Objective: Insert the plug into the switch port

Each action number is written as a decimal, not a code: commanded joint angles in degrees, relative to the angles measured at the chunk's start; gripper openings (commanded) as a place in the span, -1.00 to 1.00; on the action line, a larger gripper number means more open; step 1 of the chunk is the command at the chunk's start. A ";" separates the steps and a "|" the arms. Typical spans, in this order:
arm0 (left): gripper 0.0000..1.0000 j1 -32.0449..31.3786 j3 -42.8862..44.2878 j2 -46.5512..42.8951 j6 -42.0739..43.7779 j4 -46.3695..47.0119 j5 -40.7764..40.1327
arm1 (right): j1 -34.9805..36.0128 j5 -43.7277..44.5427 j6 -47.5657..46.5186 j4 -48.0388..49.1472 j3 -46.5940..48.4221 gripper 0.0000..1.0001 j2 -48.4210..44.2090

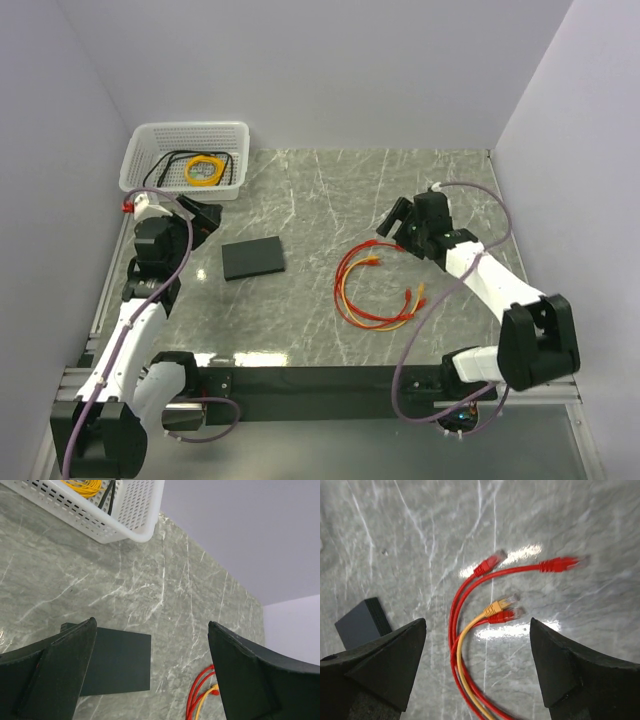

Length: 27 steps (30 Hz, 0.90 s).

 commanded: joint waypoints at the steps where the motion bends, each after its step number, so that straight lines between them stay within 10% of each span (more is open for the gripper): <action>1: 0.99 -0.11 0.09 0.18 1.85 1.64 -0.25 | -2.03 -8.19 4.04 0.41 2.77 0.79 4.86; 27: 0.99 -1.95 0.17 -0.78 2.55 2.35 -1.12 | -3.27 -1.62 4.49 -6.88 15.87 0.64 26.93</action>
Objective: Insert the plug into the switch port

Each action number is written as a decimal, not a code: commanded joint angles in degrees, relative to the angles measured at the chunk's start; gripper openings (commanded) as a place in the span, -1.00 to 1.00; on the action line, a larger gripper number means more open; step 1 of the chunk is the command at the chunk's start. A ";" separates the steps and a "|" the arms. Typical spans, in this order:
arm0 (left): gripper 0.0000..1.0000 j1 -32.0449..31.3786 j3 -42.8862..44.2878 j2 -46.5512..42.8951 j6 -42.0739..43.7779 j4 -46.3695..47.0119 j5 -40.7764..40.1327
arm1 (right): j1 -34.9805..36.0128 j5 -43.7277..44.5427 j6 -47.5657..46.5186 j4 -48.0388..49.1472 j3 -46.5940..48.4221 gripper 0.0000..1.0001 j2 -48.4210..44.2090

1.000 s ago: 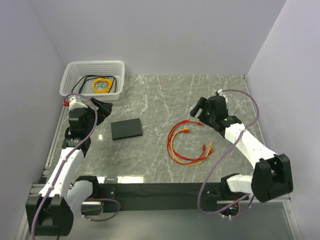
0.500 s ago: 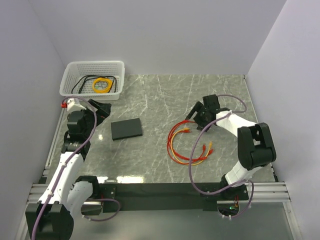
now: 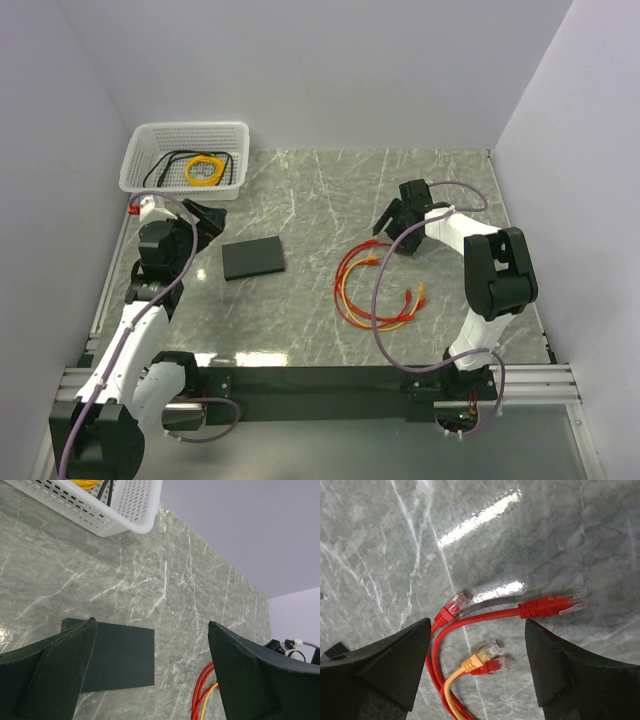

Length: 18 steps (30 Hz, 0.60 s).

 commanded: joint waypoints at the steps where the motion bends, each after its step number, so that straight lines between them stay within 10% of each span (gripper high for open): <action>1: 0.99 -0.40 2.00 0.64 1.05 1.41 -0.22 | 0.31 1.51 -0.76 -1.15 1.79 0.62 0.66; 18: 0.99 -0.66 2.09 1.08 1.22 0.89 -0.57 | 1.90 4.49 -2.51 -0.54 1.18 0.08 2.15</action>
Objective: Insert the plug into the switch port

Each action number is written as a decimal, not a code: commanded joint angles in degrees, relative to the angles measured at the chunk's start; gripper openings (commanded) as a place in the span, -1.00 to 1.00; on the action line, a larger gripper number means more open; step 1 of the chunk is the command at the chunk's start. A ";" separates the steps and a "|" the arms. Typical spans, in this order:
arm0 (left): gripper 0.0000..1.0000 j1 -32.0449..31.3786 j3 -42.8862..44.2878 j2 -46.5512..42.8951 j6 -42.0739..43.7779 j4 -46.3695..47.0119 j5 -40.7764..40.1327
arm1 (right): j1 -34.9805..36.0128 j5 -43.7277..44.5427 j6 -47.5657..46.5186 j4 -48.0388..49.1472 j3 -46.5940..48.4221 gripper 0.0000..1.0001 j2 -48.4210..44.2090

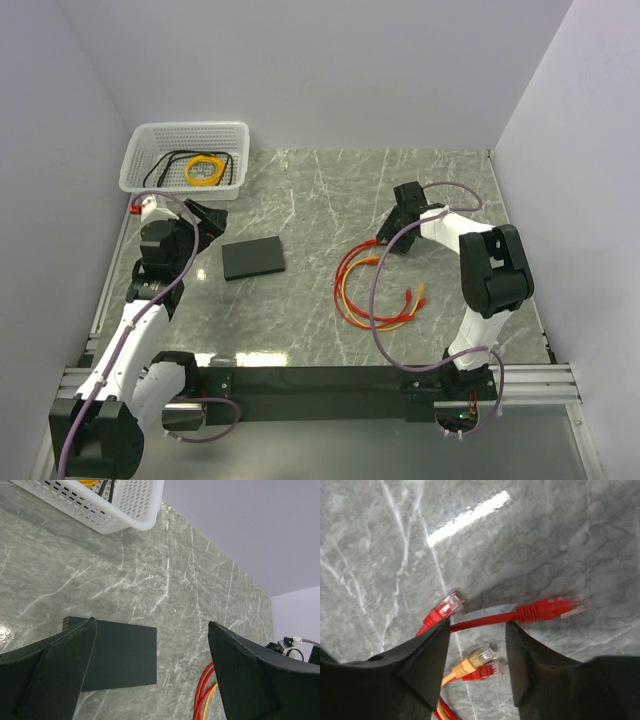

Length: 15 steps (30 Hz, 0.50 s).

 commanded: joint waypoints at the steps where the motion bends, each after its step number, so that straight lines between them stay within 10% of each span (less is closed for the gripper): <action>1: 0.99 -0.31 2.07 0.12 0.79 1.17 -0.53 | 0.33 2.73 -0.94 -0.34 1.35 0.02 0.91; 15: 0.99 -0.31 2.60 0.91 0.87 0.38 -0.70 | 0.50 3.69 -2.96 1.50 2.14 -0.89 2.05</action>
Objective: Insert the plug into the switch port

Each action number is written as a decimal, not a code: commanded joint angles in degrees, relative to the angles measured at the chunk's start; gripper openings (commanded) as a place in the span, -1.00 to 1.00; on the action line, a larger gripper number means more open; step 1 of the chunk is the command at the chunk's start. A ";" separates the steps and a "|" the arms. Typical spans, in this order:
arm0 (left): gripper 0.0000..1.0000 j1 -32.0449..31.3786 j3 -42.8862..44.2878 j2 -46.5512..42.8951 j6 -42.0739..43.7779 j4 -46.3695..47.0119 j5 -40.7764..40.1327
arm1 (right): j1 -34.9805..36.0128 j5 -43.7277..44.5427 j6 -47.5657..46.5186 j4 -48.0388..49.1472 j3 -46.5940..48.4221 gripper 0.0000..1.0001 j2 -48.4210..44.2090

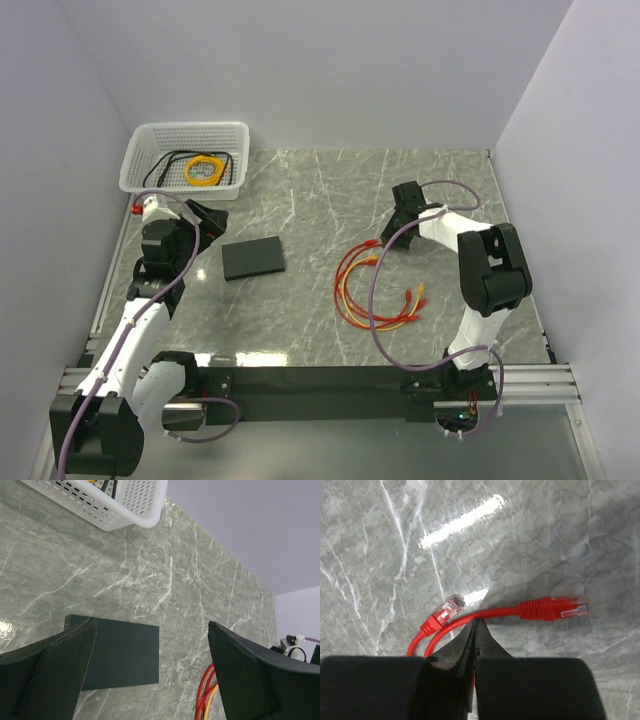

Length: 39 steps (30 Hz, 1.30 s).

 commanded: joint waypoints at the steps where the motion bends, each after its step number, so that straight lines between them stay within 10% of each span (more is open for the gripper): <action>1: 0.99 -0.29 2.66 -0.09 0.87 0.32 -0.77 | 0.44 2.25 -1.80 0.94 2.51 -0.98 1.09; 12: 0.99 -0.29 3.54 -1.85 0.87 -1.71 -1.74 | 3.60 6.64 -5.23 -1.00 4.98 -1.00 -2.16; 16: 0.99 -0.29 3.37 -1.77 0.79 -1.62 -1.65 | 4.74 7.70 -6.64 -2.14 3.67 -0.26 -4.18; 21: 0.99 -0.29 3.54 -1.76 0.79 -1.79 -1.30 | 7.11 8.67 -8.75 -3.63 1.99 0.11 -7.34; 39: 0.99 -0.82 3.01 -2.82 0.78 -2.58 -1.30 | 8.26 14.37 -9.01 -6.36 0.05 0.31 -9.20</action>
